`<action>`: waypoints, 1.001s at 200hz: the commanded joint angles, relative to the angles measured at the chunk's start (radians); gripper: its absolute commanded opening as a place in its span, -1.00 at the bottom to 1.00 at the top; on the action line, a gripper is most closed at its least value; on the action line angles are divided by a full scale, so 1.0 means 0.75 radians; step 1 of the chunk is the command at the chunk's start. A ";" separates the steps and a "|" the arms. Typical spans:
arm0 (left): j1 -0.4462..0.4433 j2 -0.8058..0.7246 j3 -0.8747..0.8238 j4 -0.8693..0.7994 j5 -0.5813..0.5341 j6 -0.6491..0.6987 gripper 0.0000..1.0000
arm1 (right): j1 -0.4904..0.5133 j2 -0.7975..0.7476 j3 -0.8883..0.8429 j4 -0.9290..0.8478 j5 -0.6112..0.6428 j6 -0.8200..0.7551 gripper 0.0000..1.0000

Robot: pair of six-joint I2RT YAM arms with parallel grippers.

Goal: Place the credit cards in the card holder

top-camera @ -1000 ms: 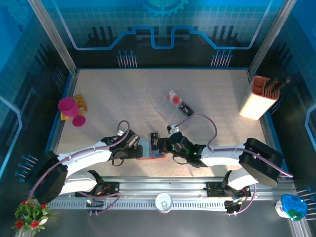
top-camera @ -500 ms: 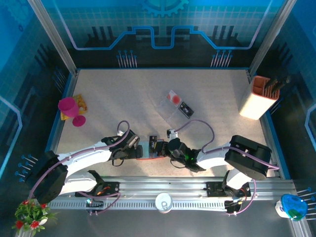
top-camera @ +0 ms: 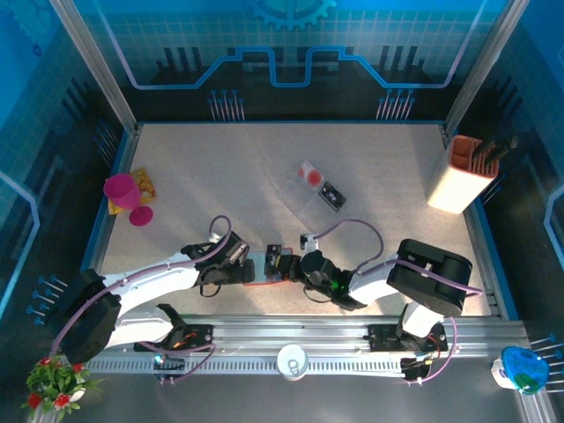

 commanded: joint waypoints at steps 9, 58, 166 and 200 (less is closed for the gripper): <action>-0.010 0.006 -0.020 -0.059 -0.018 -0.026 0.99 | 0.018 0.049 -0.022 0.075 0.015 0.034 -1.00; -0.011 0.009 -0.019 -0.059 -0.018 -0.025 0.99 | 0.018 0.120 -0.024 0.152 -0.028 0.066 -1.00; -0.014 0.006 -0.019 -0.058 -0.020 -0.022 0.99 | 0.010 0.059 -0.019 -0.086 -0.141 0.104 -1.00; -0.014 0.010 -0.019 -0.057 -0.020 -0.023 0.99 | -0.003 0.069 0.007 -0.146 -0.197 0.106 -1.00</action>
